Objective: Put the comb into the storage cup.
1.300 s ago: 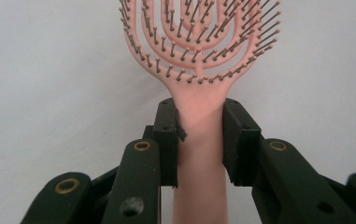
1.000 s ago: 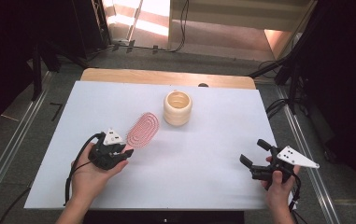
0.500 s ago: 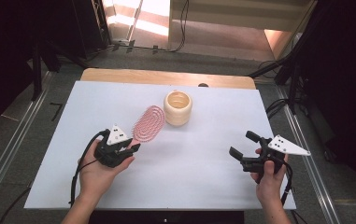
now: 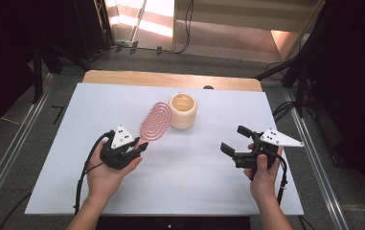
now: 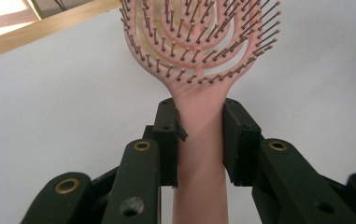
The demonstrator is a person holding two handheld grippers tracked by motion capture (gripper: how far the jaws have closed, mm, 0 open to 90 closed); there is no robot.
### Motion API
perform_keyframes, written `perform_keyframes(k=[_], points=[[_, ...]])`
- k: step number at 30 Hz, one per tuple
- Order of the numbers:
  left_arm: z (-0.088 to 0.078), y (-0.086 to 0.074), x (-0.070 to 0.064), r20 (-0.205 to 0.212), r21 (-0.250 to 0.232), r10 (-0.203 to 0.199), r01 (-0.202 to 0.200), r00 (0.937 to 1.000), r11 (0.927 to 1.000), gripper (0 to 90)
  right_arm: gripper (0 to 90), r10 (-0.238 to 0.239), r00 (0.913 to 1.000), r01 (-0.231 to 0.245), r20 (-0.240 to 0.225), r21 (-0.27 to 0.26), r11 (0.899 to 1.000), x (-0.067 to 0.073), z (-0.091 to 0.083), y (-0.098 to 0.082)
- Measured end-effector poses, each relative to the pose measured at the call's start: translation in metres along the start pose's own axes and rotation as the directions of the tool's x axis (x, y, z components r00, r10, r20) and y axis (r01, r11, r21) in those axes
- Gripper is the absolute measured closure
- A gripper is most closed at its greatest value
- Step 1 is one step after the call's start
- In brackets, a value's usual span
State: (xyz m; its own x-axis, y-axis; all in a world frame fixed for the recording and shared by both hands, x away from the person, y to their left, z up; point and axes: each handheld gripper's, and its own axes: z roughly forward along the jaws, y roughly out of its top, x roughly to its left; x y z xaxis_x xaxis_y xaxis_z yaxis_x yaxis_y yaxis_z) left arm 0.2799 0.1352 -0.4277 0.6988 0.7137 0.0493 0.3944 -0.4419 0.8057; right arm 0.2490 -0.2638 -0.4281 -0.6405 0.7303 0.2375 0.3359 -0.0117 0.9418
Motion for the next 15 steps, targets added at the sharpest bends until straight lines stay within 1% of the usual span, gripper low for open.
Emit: perform_keyframes(k=[2, 3, 5, 6, 8, 15], points=[[0.001, 0.001, -0.001, 0.002, -0.019, -0.003, 0.003, 1.0, 0.9998, 71.5, 0.8, 0.005, 1.0, -0.005, -0.008, -0.003, 1.0, 0.002, 0.004, 0.003], [0.001, 0.002, -0.002, -0.004, -0.027, 0.001, -0.002, 1.0, 0.9996, 71.5, 0.8, 0.007, 0.9999, -0.007, -0.013, -0.003, 1.0, 0.003, 0.006, 0.005], [0.002, 0.003, -0.003, 0.002, -0.041, 0.002, -0.002, 1.0, 0.9992, 71.5, 0.8, 0.015, 0.9997, -0.015, -0.02, -0.008, 1.0, 0.004, 0.01, 0.007], [0.003, 0.004, -0.004, -0.001, -0.044, 0.007, -0.007, 1.0, 0.999, 71.5, 0.8, 0.016, 0.9995, -0.016, -0.026, -0.009, 1.0, 0.005, 0.012, 0.008], [0.004, 0.005, -0.005, 0.007, -0.051, 0.005, -0.005, 1.0, 0.9987, 71.5, 0.8, 0.021, 0.9993, -0.022, -0.031, -0.007, 1.0, 0.007, 0.017, 0.01], [0.008, 0.007, -0.01, 0.008, -0.079, 0.003, -0.003, 1.0, 0.9969, 71.5, 0.8, 0.032, 0.9976, -0.032, -0.061, -0.006, 0.999, 0.016, 0.032, 0.016]])
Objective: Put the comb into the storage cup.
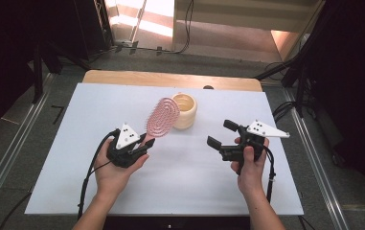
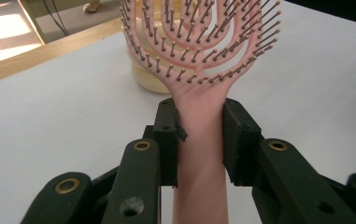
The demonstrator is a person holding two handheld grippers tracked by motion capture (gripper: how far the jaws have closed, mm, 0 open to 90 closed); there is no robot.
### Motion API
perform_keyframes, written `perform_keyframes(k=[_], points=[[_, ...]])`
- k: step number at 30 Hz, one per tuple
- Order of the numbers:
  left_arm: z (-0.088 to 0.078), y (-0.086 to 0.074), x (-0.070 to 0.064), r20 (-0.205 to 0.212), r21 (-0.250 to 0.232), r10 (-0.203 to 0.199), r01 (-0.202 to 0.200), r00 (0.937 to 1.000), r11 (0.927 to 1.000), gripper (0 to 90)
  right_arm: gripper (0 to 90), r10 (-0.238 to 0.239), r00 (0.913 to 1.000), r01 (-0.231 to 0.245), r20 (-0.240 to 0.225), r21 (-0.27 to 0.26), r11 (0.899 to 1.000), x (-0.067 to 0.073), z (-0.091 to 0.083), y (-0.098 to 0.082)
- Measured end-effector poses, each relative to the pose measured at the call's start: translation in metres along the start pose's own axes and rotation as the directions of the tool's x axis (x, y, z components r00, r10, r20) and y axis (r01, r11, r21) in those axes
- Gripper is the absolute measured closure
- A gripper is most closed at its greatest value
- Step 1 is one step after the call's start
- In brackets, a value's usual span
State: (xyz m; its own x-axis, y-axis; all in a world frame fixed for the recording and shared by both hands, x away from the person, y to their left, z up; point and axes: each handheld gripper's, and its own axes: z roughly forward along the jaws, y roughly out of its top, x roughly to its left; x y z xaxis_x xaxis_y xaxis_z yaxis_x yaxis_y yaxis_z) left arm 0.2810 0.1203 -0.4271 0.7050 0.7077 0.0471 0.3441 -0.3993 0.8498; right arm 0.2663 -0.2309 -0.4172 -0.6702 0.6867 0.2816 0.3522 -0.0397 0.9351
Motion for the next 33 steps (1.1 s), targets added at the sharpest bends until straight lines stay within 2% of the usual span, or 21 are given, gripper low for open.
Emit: perform_keyframes(k=[6, 14, 19, 33], points=[[0.005, 0.002, -0.004, 0.001, -0.003, 0.007, -0.007, 1.0, 1.0, 71.5, 0.8, 0.024, 0.9996, -0.024, -0.016, 0.001, 1.0, 0.006, 0.013, 0.005], [0.01, 0.002, -0.011, 0.005, -0.032, 0.014, -0.014, 0.9999, 0.9994, 71.5, 0.8, 0.05, 0.9983, -0.05, -0.029, 0.005, 0.999, 0.012, 0.028, 0.008], [0.013, 0.004, -0.014, 0.008, -0.035, 0.015, -0.015, 0.9999, 0.9993, 71.5, 0.9, 0.093, 0.9945, -0.093, -0.047, 0.001, 0.996, 0.013, 0.035, 0.008], [0.023, 0.009, -0.027, 0.02, -0.08, 0.019, -0.017, 0.9996, 0.9967, 71.5, 0.9, 0.147, 0.9868, -0.148, -0.068, -0.004, 0.989, 0.017, 0.051, 0.013]])
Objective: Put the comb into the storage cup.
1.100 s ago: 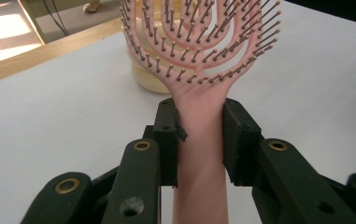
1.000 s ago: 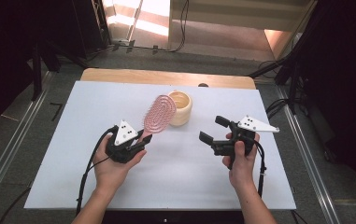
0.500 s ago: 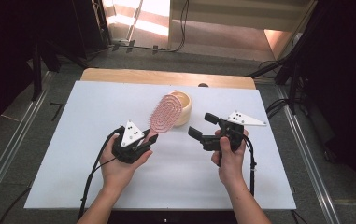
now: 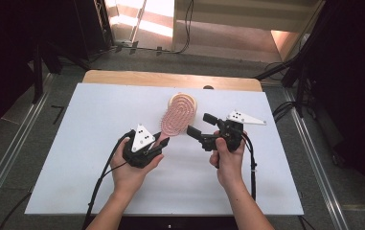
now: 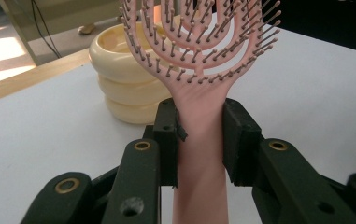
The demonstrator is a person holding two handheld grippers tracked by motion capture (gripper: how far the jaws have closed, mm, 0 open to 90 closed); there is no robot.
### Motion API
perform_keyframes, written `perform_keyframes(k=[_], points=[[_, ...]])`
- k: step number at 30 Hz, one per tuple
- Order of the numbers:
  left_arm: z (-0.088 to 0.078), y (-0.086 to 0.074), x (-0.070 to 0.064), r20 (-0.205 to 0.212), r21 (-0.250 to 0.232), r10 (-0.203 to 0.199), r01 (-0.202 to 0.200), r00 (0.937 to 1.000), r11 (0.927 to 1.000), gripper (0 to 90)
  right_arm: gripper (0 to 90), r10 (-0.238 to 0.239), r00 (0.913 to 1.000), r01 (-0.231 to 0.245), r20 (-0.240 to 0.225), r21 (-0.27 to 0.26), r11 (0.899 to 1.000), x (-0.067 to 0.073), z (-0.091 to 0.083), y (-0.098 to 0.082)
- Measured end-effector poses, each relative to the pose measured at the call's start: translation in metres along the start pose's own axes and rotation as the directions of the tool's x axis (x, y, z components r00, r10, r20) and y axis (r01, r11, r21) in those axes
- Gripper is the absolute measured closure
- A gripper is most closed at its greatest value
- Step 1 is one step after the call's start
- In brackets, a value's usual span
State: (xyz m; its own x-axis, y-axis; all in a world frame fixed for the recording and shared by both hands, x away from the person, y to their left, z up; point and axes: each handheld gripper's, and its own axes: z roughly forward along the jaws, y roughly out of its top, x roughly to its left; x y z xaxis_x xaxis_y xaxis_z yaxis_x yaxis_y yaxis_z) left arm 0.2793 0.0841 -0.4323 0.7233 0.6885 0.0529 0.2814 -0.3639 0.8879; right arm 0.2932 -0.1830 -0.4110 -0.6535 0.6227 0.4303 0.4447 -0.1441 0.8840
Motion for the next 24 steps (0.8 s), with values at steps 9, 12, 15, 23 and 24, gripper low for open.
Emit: perform_keyframes(k=[9, 12, 15, 23, 24], points=[[0.005, 0.0, -0.008, 0.01, -0.003, 0.012, -0.012, 0.9999, 0.9999, 71.5, 3.6, 0.028, 0.9996, -0.028, 0.007, 0.0, 1.0, 0.005, 0.01, 0.003], [0.006, 0.0, -0.009, 0.01, -0.005, 0.016, -0.016, 0.9998, 0.9999, 71.5, 5.1, 0.038, 0.9993, -0.038, 0.008, -0.002, 0.999, 0.004, 0.012, 0.004], [0.006, 0.0, -0.01, 0.004, -0.007, 0.022, -0.022, 0.9998, 0.9997, 71.5, 8.1, 0.05, 0.9986, -0.05, 0.019, 0.004, 0.999, 0.004, 0.016, 0.003], [0.007, 0.0, -0.015, -0.008, -0.026, 0.041, -0.042, 0.9991, 0.9988, 71.5, 12.8, 0.105, 0.9942, -0.106, 0.024, 0.009, 0.994, 0.002, 0.025, 0.002], [0.008, 0.0, -0.016, -0.006, -0.027, 0.042, -0.042, 0.9991, 0.9988, 71.5, 14.3, 0.116, 0.993, -0.116, 0.021, 0.013, 0.993, 0.002, 0.025, 0.003]])
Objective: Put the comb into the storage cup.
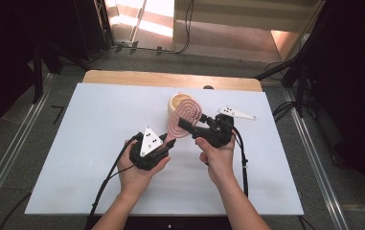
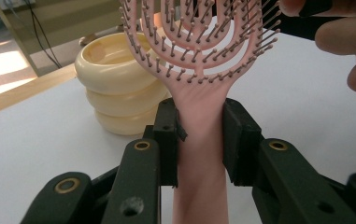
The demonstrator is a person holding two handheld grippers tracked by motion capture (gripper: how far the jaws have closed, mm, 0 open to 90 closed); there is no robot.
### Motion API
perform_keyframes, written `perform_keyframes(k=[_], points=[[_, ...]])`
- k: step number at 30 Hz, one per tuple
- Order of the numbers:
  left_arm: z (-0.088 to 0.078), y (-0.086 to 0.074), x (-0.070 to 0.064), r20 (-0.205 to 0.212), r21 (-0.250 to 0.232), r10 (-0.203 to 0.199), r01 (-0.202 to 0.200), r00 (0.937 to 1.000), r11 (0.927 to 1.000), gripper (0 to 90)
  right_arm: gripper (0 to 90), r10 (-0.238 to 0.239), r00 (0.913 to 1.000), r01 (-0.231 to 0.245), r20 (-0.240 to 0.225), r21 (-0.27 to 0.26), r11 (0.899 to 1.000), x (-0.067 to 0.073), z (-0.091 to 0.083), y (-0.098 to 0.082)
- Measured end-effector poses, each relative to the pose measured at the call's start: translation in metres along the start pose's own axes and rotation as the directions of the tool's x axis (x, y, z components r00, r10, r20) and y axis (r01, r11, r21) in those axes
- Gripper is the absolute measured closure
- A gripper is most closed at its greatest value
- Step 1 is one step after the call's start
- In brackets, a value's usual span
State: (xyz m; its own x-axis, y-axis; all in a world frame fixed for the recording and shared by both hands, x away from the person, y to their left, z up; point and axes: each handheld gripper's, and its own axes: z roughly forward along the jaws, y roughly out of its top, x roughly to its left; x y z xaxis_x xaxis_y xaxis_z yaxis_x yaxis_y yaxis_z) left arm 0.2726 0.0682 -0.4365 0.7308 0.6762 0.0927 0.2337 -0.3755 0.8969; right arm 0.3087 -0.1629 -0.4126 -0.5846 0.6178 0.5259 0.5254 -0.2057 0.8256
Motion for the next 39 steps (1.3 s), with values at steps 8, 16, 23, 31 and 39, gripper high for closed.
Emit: perform_keyframes(k=[8, 16, 23, 31, 39], points=[[0.002, 0.0, -0.006, 0.001, -0.013, 0.019, -0.019, 0.9998, 0.9997, 71.5, 34.6, 0.047, 0.9988, -0.047, -0.011, 0.004, 0.999, -0.002, 0.004, 0.003], [0.002, -0.001, -0.008, -0.006, -0.015, 0.037, -0.037, 0.9993, 0.9992, 71.4, 51.7, 0.063, 0.9968, -0.063, -0.05, 0.001, 0.998, -0.004, 0.007, 0.0], [0.004, -0.004, -0.007, 0.003, -0.02, 0.033, -0.033, 0.9995, 0.9993, 71.3, 59.0, 0.078, 0.9905, -0.077, -0.113, 0.006, 0.997, -0.006, 0.007, -0.001], [-0.001, -0.004, -0.004, 0.06, -0.056, -0.009, 0.012, 0.9982, 0.9984, 46.8, 61.5, 0.0, 0.9945, 0.002, -0.104, 0.024, 1.0, 0.001, 0.007, -0.001], [-0.006, -0.008, 0.009, 0.139, -0.053, -0.079, 0.088, 0.9871, 0.9947, 0.1, 62.0, -0.045, 0.993, 0.045, -0.109, -0.005, 0.999, 0.004, 0.003, 0.001]])
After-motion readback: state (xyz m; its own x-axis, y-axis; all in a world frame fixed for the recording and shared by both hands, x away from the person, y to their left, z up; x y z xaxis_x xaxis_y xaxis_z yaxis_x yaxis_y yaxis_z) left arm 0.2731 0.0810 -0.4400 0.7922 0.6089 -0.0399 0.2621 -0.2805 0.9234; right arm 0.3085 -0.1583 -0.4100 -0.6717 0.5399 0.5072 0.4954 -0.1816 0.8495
